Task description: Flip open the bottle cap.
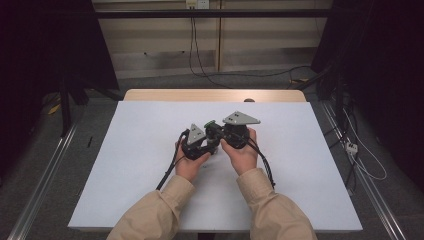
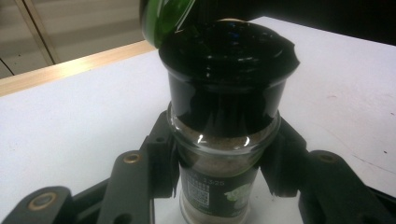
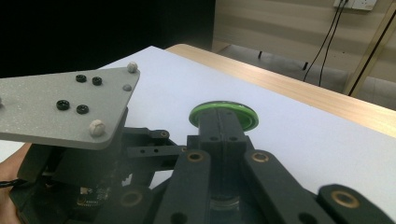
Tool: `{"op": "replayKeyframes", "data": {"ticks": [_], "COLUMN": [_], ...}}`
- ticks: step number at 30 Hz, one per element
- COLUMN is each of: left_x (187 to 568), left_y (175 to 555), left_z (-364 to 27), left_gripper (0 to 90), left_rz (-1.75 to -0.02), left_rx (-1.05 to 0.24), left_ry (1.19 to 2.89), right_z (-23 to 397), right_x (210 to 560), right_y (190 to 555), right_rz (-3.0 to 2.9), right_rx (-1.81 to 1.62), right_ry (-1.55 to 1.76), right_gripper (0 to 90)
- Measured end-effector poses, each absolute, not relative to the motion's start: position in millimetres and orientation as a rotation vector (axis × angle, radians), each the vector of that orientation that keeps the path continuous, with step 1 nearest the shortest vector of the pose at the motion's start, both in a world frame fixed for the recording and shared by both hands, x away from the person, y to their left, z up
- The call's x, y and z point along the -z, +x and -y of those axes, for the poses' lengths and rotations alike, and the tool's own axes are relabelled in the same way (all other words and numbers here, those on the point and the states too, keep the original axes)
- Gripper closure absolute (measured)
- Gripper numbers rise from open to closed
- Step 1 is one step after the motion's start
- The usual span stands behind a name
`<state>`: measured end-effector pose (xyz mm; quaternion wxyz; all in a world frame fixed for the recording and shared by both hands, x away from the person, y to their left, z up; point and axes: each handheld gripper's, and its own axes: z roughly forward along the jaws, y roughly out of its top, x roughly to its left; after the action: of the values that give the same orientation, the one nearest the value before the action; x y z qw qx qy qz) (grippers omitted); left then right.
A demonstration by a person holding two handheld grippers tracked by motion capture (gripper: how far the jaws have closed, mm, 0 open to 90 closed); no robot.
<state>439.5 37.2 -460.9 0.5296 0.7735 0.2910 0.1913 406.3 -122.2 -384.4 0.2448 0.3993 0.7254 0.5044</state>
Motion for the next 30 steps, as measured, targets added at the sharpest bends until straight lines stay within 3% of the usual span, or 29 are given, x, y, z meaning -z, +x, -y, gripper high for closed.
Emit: {"op": "replayKeyframes", "data": {"ticks": [30], "left_x": [460.9], "left_y": [439.6], "left_z": [-37.4], "left_gripper": [53.6], "left_rz": [-0.691], "left_rx": [-0.457], "left_ry": [1.848], "right_z": [121.1], "right_x": [384.3], "right_y": [413.0], "right_rz": [-1.979], "right_rx": [-1.379], "right_ry": [1.082], "right_gripper": [90.0]}}
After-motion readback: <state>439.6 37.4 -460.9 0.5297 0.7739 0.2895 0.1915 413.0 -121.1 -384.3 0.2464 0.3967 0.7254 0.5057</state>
